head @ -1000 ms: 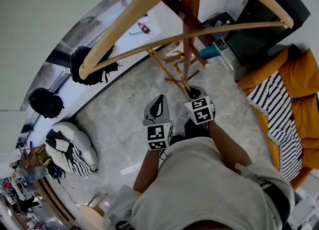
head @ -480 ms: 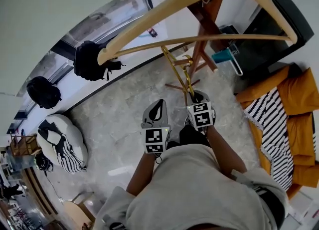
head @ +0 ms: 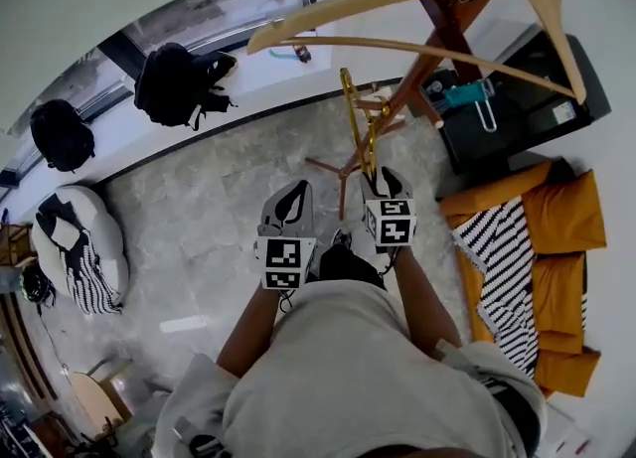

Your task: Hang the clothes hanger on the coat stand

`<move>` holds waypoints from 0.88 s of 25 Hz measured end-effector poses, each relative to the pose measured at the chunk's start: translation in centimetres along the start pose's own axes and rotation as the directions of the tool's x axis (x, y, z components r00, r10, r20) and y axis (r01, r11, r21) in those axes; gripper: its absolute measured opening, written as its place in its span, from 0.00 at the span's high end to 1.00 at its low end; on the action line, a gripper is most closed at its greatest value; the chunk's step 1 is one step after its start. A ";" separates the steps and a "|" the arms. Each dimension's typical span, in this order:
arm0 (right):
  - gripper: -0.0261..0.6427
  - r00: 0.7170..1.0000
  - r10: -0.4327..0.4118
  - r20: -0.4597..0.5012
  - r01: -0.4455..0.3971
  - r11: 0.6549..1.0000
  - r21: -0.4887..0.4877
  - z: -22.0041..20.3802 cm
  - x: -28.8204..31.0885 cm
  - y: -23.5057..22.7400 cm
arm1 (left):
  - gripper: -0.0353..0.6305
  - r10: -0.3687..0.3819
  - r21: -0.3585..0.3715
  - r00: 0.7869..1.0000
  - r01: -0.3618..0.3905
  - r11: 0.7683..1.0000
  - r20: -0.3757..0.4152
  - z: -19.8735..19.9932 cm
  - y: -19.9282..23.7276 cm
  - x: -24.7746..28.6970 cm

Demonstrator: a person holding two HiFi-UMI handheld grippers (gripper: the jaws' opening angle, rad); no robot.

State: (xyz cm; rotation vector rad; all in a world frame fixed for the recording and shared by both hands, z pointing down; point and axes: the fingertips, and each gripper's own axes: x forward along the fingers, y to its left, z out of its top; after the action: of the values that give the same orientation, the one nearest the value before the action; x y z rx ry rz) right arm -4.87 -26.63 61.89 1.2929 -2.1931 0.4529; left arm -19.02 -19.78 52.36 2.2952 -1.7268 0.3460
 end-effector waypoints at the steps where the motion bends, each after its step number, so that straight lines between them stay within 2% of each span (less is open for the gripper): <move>1: 0.70 1.000 -0.008 0.013 0.008 1.000 0.005 0.1 -0.4 0.1 | 0.93 0.002 -0.002 1.000 -0.002 1.000 0.004 -0.1 0.2 -0.5; 10: 0.69 0.985 -0.074 0.156 0.068 0.997 0.040 1.3 -4.7 1.4 | 0.93 0.016 -0.038 0.999 -0.014 0.999 0.033 -1.9 1.8 -5.7; 12: 0.69 0.972 -0.130 0.195 0.125 0.991 0.041 1.4 -5.9 1.2 | 0.93 0.024 -0.061 0.999 -0.022 0.998 0.029 -2.9 2.3 -6.9; 16: 0.69 0.927 -0.235 0.290 0.231 0.972 0.049 1.8 -8.8 1.3 | 0.93 0.044 -0.121 0.999 -0.044 0.992 0.000 -6.7 3.4 -9.2; 18: 0.75 0.922 -0.233 0.308 0.237 0.971 0.025 1.6 -9.4 2.6 | 0.93 0.060 -0.152 0.997 -0.066 0.986 -0.041 -9.6 4.3 -10.3; 20: 0.91 0.929 -0.213 0.303 0.229 0.973 -0.017 1.2 -9.6 4.2 | 0.93 0.082 -0.181 0.993 -0.097 0.979 -0.088 -11.9 5.0 -11.4; 22: 0.93 0.937 -0.173 0.304 0.201 0.977 -0.066 1.5 -9.5 5.7 | 0.93 0.107 -0.200 0.989 -0.126 0.972 -0.105 -12.6 5.2 -12.0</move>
State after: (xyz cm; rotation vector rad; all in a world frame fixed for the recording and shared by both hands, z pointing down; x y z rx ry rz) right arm -6.60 -18.15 54.81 1.5837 -2.2677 0.0791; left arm -27.80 -6.09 60.47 2.0063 -1.7655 0.2776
